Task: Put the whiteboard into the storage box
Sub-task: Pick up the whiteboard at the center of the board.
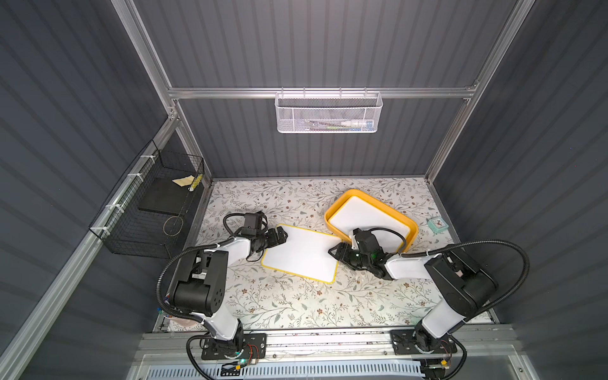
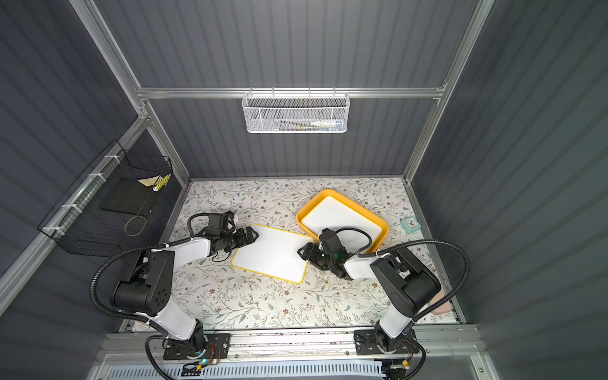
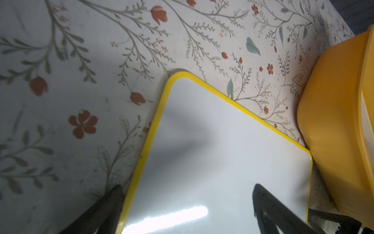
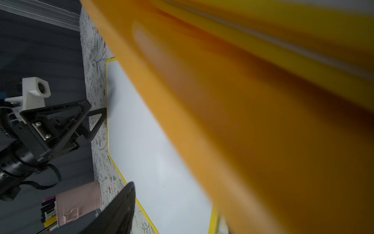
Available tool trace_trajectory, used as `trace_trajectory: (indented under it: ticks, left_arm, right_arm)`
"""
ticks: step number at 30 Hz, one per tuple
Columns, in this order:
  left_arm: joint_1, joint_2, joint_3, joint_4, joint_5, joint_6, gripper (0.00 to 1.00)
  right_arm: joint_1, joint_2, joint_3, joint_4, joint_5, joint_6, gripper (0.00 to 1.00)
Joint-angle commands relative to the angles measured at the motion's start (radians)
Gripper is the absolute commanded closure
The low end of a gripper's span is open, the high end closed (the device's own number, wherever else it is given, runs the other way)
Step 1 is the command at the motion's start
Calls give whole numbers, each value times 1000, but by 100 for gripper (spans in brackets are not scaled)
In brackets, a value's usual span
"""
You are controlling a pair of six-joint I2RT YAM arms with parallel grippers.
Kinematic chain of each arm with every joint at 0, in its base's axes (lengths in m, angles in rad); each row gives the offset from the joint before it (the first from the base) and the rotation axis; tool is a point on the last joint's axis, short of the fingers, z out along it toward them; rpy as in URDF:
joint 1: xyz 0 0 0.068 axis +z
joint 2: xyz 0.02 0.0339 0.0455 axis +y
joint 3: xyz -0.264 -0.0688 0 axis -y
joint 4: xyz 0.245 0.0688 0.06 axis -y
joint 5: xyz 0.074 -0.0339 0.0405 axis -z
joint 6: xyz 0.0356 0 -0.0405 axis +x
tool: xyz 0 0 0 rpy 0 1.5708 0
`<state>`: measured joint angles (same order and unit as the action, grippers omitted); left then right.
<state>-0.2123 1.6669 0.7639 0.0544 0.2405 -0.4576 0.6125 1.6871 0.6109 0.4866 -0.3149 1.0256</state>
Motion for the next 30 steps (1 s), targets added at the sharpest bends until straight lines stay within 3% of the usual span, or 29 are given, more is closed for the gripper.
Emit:
trace_trajectory:
  ticks: [1, 11, 30]
  left_arm:
    - [-69, 110, -180, -292, 154, -119, 0]
    - [-71, -18, -225, -345, 137, -141, 0]
    - [-71, 4, -248, -309, 158, -136, 0]
  right_arm:
    - [56, 112, 45, 112, -232, 63, 31]
    - [85, 161, 131, 234, -317, 131, 31]
    - [107, 123, 225, 290, -397, 133, 32]
